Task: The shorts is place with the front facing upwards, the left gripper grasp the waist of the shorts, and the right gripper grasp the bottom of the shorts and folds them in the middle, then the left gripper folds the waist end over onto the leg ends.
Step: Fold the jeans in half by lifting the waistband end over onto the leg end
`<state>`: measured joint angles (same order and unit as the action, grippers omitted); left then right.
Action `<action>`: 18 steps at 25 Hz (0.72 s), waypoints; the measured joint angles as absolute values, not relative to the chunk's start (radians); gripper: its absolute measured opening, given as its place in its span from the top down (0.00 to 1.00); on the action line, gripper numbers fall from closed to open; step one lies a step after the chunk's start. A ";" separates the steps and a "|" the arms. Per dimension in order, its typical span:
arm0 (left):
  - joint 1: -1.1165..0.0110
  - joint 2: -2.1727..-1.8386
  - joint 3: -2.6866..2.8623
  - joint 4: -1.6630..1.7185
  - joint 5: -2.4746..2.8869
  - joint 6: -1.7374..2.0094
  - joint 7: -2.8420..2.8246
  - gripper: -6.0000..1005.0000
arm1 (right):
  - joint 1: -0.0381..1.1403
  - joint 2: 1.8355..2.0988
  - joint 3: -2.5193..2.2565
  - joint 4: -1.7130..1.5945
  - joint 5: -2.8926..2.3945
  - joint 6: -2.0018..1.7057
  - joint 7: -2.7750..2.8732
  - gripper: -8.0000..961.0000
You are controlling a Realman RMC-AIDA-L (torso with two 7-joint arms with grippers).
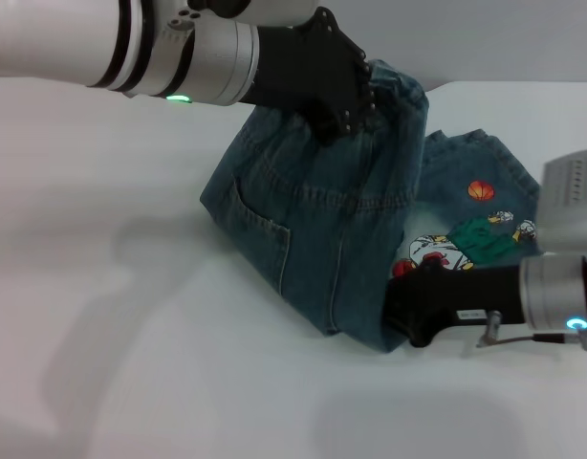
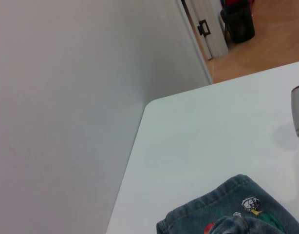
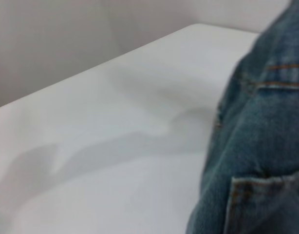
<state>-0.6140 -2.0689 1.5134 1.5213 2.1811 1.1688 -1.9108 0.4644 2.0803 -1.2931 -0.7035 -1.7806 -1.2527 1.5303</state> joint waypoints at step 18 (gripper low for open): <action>-0.606 -2.069 1.522 1.520 2.177 1.169 -1.908 0.93 | 0.646 2.086 -1.402 -0.606 -1.721 -1.138 1.521 0.99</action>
